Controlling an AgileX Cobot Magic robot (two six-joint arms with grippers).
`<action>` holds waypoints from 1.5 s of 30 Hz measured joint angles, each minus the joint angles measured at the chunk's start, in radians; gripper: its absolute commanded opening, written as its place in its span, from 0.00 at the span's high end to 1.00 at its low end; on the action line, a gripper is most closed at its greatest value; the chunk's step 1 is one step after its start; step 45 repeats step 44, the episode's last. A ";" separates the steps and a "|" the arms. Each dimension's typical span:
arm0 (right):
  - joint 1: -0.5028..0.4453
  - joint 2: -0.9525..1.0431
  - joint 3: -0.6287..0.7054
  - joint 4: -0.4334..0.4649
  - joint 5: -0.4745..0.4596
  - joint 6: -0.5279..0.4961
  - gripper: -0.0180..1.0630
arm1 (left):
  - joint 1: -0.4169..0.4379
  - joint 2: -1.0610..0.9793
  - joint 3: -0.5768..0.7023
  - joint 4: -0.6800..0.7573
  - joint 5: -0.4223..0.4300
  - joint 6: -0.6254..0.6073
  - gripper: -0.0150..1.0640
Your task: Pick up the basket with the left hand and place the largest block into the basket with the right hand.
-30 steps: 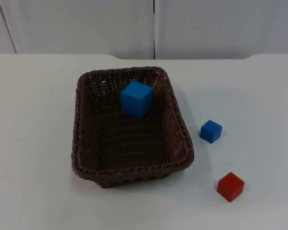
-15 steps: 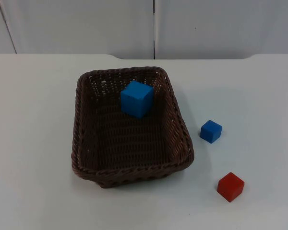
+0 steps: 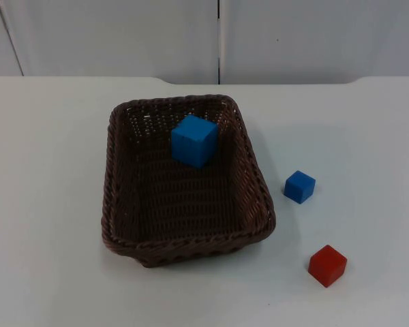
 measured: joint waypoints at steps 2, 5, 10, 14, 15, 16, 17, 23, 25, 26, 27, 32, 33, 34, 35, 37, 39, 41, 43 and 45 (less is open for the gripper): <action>-0.002 0.000 0.000 0.000 0.000 0.000 0.01 | 0.000 0.000 0.000 0.000 0.000 0.000 0.01; -0.024 0.000 0.000 0.000 0.000 0.000 0.01 | 0.000 0.000 0.000 0.000 0.000 0.000 0.01; -0.118 0.000 0.000 0.000 0.000 0.000 0.01 | 0.000 0.000 0.000 0.000 0.000 0.000 0.01; -0.203 0.000 0.000 0.000 0.000 0.000 0.01 | 0.000 0.000 0.000 0.000 0.000 0.000 0.01; -0.233 0.000 0.000 0.000 0.000 0.000 0.01 | 0.000 0.000 0.000 0.000 0.000 0.000 0.01; -0.277 0.000 0.000 0.000 0.000 0.000 0.01 | 0.000 0.000 0.000 0.000 0.000 0.000 0.01; -0.301 0.000 0.000 0.000 0.000 0.000 0.01 | 0.000 0.000 0.000 0.000 0.000 0.000 0.01; -0.426 0.000 0.000 0.000 0.000 0.000 0.01 | 0.000 0.000 0.000 0.000 0.000 0.000 0.01; -0.448 0.000 0.000 0.000 0.000 0.000 0.01 | 0.000 0.000 0.000 0.000 0.000 0.000 0.01; -0.466 0.000 0.000 0.000 0.000 0.000 0.01 | 0.000 0.000 0.000 0.000 0.000 0.000 0.01; -0.485 0.000 0.000 0.000 0.000 0.000 0.01 | 0.000 0.000 0.000 0.000 0.000 0.000 0.01; -0.563 0.000 0.000 0.000 0.000 0.000 0.01 | 0.000 0.000 0.000 0.000 0.000 0.000 0.01; -0.585 0.000 0.000 0.000 0.000 0.000 0.01 | 0.000 0.000 0.000 0.000 0.000 0.000 0.01; -0.604 0.000 0.000 0.000 0.000 0.000 0.01 | 0.000 0.000 0.000 0.000 0.000 0.000 0.01; -0.615 0.000 0.000 0.000 0.000 0.000 0.01 | 0.000 0.000 0.000 0.000 0.000 0.000 0.01; -0.677 0.000 0.000 0.000 0.000 0.000 0.01 | 0.000 0.000 0.000 0.000 0.000 0.000 0.01; -0.698 0.000 0.000 0.000 0.000 0.000 0.01 | 0.000 0.000 0.000 0.000 0.000 0.000 0.01; -0.745 0.000 0.000 0.000 0.000 0.002 0.01 | 0.000 0.000 0.000 0.000 0.000 0.000 0.01; -0.763 0.000 0.000 0.000 0.000 0.004 0.01 | 0.000 0.000 0.000 0.000 0.000 0.000 0.01; -0.782 0.000 0.000 0.000 0.000 0.004 0.01 | 0.000 0.000 0.000 0.000 0.000 0.000 0.01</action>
